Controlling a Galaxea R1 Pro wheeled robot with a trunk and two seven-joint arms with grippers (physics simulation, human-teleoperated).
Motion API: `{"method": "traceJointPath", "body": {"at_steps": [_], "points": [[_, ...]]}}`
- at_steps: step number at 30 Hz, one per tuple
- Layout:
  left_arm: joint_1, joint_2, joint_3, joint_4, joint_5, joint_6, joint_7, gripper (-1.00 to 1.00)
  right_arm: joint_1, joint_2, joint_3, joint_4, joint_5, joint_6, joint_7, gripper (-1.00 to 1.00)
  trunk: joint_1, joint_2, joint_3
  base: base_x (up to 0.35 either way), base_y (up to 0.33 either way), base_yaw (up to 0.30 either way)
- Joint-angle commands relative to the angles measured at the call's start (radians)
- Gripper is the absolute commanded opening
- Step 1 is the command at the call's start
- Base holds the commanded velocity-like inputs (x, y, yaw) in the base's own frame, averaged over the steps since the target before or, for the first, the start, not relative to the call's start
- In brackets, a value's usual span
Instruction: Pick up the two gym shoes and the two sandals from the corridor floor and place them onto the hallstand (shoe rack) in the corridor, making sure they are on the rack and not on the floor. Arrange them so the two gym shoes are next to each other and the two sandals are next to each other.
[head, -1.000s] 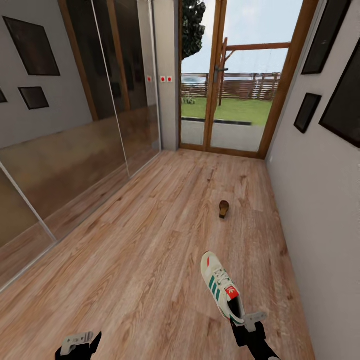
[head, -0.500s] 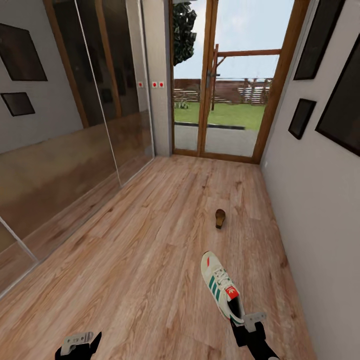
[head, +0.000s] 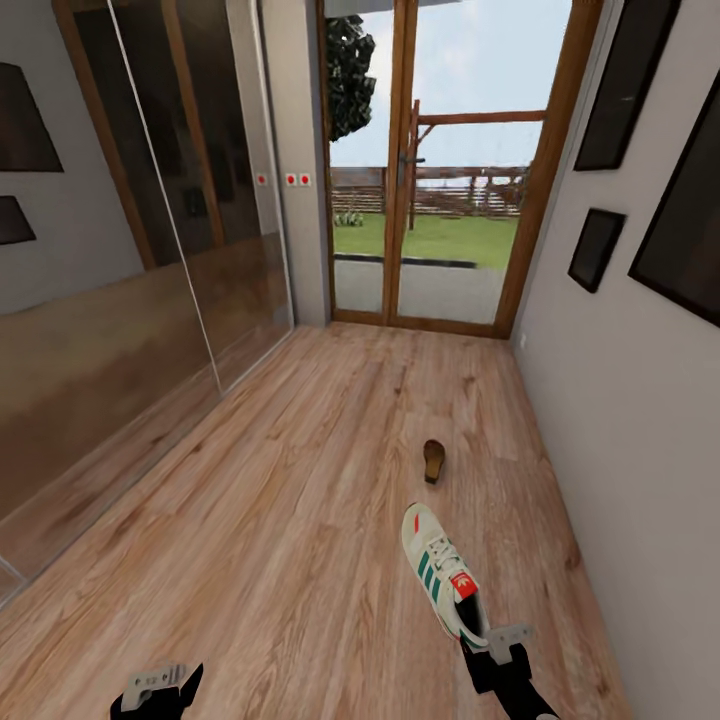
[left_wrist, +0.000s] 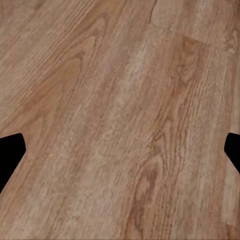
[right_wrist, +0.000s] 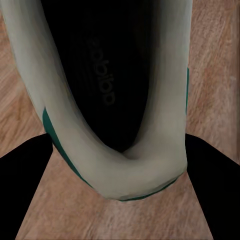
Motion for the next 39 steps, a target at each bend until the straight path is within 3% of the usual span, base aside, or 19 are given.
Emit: {"method": "traceJointPath", "body": {"at_steps": [1,18,39], "points": [[-0.001,-0.001,0.007,0.001,0.001,0.000,-0.010,1.00,-0.001,0.001,-0.009,-0.001,0.002,-0.003,0.008,-1.00,0.000,0.000,0.001,0.326,-0.088,-0.081],[-0.001,0.000,0.007,0.001,0.001,0.000,-0.010,1.00,-0.001,0.001,-0.009,-0.001,0.002,-0.003,0.008,-1.00,0.000,0.000,0.024,0.305,-0.128,-0.123],[-0.001,0.003,0.007,0.001,0.003,0.000,-0.009,1.00,-0.001,0.001,-0.009,-0.001,0.002,-0.003,0.009,-1.00,0.000,0.000,0.026,0.321,-0.093,-0.014]]}}
